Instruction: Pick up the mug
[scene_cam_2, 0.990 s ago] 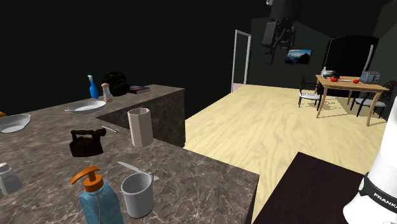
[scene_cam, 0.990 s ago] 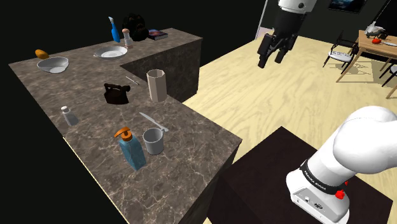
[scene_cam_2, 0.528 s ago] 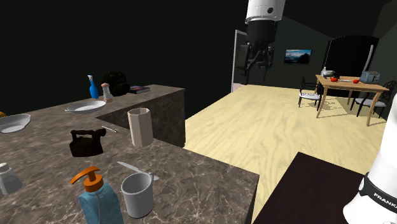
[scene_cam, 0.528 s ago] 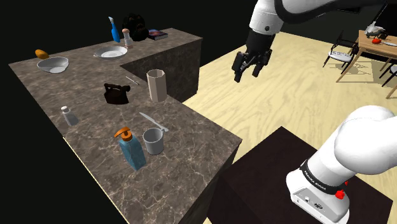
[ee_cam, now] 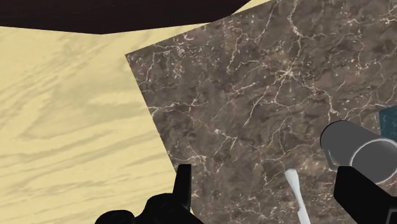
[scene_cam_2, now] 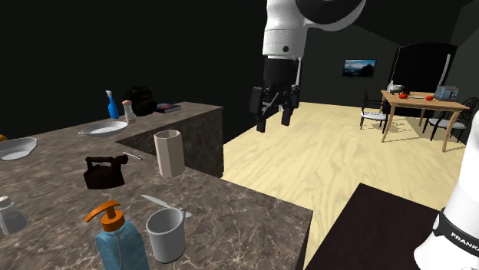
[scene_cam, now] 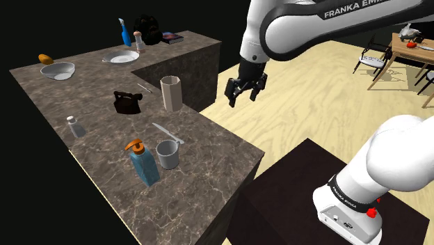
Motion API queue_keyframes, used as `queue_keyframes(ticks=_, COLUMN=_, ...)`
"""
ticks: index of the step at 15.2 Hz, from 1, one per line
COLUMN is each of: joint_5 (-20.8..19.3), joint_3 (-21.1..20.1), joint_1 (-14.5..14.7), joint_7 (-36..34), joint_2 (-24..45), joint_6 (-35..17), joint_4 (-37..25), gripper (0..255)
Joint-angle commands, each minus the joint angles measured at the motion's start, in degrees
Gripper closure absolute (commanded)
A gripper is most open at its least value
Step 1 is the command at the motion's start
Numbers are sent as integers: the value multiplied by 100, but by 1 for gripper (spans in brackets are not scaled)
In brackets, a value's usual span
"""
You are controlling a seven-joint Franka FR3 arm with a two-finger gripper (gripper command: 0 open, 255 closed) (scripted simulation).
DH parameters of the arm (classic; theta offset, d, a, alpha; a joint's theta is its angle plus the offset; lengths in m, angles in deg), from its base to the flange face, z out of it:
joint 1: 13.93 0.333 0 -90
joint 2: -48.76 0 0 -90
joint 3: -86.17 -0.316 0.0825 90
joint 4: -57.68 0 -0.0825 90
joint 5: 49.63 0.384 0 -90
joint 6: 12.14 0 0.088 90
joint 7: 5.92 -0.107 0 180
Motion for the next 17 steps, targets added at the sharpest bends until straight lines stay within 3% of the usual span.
queue_keyframes(ticks=1, joint_5=-16, joint_3=-188, joint_1=21, joint_7=-242, joint_2=428, joint_6=-349, joint_4=-100, gripper=0)
queue_keyframes(ticks=10, joint_5=-661, joint_3=-782, joint_1=102, joint_7=-1458, joint_2=2380, joint_6=-1442, joint_4=-948, gripper=0)
queue_keyframes(ticks=17, joint_5=-1561, joint_3=-780, joint_1=493, joint_7=-2504, joint_2=3997, joint_6=-1854, joint_4=-2043, gripper=0)
